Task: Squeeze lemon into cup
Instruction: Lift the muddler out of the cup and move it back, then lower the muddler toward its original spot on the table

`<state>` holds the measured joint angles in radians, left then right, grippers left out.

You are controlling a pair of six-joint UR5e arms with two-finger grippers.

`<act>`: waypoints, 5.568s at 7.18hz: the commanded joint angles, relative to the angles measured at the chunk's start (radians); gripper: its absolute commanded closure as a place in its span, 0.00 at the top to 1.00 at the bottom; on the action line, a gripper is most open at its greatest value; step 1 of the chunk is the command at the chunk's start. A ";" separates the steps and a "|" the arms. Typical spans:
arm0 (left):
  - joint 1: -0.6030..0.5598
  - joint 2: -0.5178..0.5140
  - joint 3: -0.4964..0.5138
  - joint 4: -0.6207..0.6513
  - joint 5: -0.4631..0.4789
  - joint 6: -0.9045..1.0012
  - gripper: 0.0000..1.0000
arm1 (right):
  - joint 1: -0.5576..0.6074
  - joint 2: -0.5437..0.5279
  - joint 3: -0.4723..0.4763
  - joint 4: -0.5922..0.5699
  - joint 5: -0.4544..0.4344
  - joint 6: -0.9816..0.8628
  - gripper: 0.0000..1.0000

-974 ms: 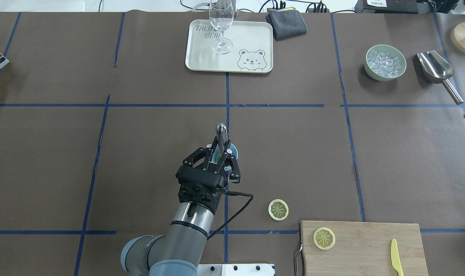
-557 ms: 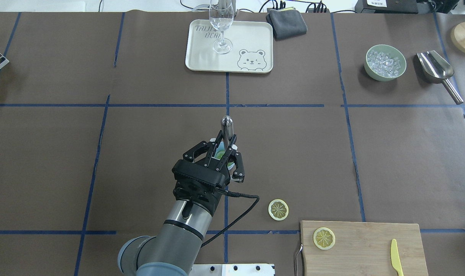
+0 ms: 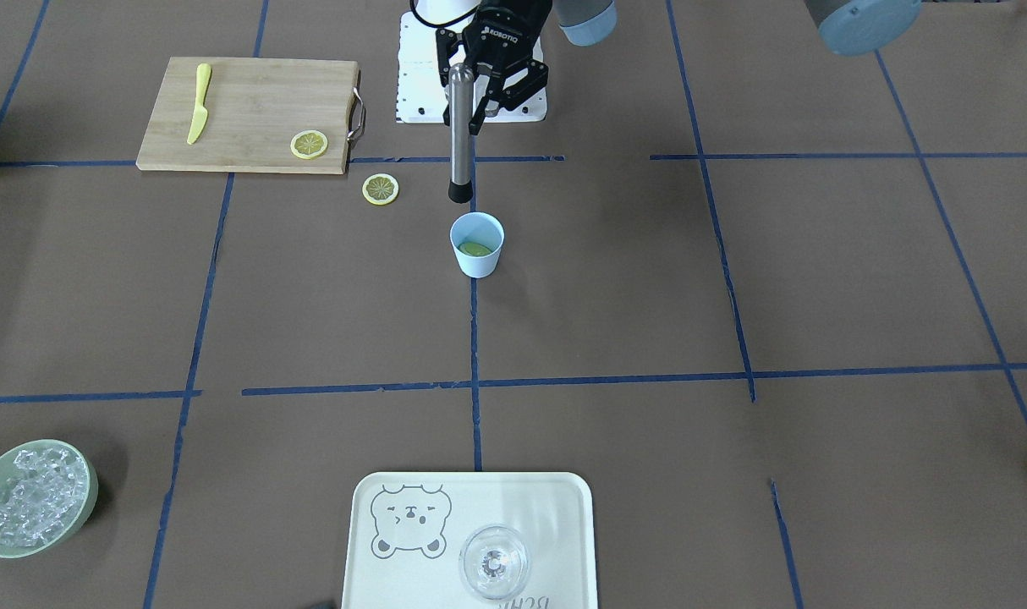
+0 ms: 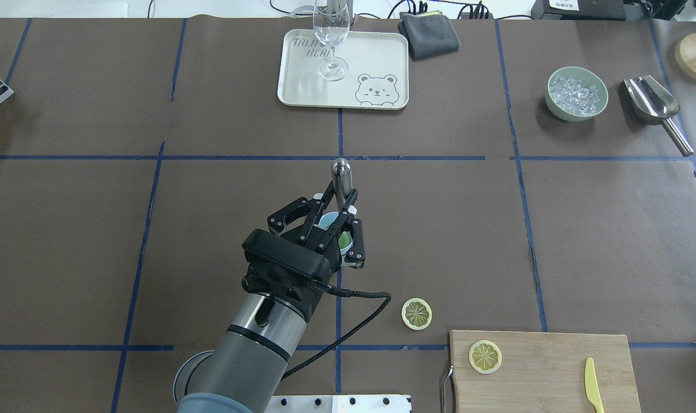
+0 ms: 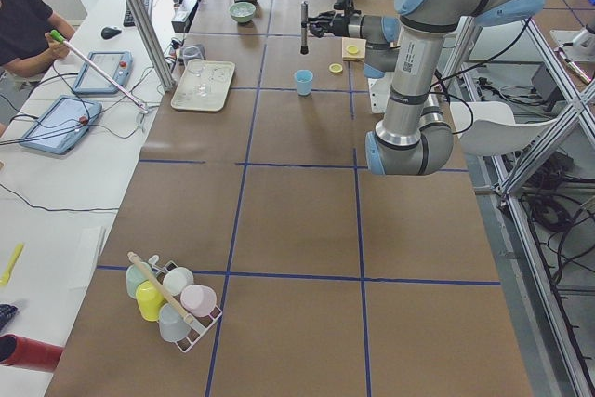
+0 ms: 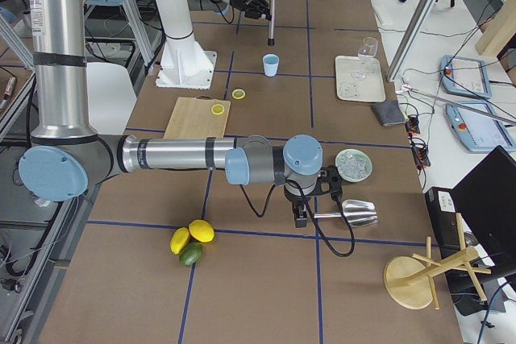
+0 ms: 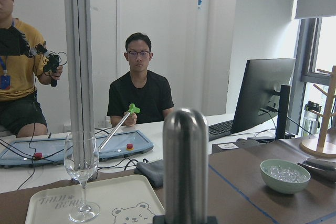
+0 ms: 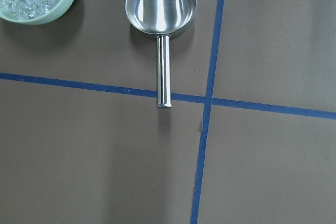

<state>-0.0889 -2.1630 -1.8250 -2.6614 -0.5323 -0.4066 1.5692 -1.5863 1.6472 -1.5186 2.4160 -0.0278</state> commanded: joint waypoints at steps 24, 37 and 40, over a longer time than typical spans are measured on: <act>-0.973 0.585 -0.283 0.996 -1.589 0.088 0.00 | 0.000 -0.011 0.009 0.008 -0.015 -0.003 1.00; -0.779 0.405 0.134 1.032 -1.704 -0.301 0.00 | 0.000 -0.009 0.010 0.011 -0.018 -0.006 1.00; -0.779 0.372 0.182 1.032 -1.704 -0.296 0.00 | 0.000 -0.004 0.010 0.011 -0.018 -0.004 1.00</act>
<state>-0.8684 -1.7720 -1.6716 -1.6291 -2.2365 -0.7035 1.5693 -1.5926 1.6567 -1.5079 2.3976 -0.0328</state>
